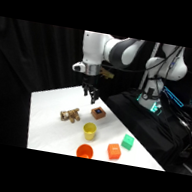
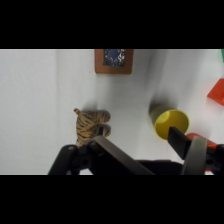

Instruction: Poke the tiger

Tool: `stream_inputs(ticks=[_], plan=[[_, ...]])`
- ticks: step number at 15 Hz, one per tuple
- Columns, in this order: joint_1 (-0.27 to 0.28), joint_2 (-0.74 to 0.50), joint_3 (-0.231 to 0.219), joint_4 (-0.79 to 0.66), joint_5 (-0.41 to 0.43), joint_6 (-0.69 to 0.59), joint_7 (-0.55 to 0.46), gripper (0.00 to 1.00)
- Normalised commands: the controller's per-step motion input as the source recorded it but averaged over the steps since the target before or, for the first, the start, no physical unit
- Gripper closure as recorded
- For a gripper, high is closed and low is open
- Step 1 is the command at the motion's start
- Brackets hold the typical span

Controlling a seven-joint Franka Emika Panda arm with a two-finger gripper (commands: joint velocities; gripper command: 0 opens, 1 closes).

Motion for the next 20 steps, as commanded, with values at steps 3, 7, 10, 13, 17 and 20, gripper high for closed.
stream_inputs(ticks=[3,7,10,13,17,20], plan=[[-0.034,0.07,0.014,0.12,-0.036,0.02,-0.01,0.0],[-0.069,0.26,-0.025,0.39,-0.065,-0.01,-0.03,0.0],[-0.101,0.39,-0.056,0.59,-0.069,-0.07,-0.03,0.0],[-0.108,0.35,-0.044,0.56,-0.032,-0.11,-0.06,0.0],[-0.094,0.26,-0.005,0.46,0.024,-0.14,-0.1,0.43],[-0.061,0.21,0.017,0.35,0.041,-0.13,-0.1,0.67]])
